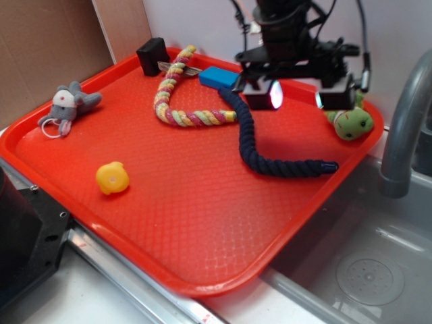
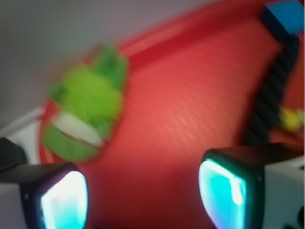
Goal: Grab the green animal.
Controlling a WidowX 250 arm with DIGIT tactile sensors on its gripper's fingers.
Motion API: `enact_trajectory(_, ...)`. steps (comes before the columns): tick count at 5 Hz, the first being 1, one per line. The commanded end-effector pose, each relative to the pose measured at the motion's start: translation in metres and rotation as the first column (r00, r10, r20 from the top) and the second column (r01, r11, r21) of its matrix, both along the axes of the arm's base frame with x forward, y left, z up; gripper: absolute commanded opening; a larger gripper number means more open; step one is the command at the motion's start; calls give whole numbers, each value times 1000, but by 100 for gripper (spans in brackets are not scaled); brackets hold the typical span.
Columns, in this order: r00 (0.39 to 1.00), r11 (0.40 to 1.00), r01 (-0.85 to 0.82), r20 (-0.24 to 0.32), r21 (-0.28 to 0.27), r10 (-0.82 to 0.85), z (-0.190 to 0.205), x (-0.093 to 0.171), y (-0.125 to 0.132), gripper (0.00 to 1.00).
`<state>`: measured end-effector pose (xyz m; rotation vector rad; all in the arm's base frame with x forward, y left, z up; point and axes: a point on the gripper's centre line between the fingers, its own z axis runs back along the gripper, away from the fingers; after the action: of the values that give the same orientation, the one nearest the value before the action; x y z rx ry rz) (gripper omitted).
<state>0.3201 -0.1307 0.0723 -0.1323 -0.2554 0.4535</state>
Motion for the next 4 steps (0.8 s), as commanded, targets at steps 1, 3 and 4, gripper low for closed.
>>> enact_trajectory(1, 997, 998, 31, 71, -55, -27, 15, 41, -10, 100)
enact_trajectory(3, 997, 991, 78, -20, -104, -81, -20, 41, -20, 100)
enact_trajectory(4, 995, 992, 87, -50, -88, -92, -29, 38, -23, 78)
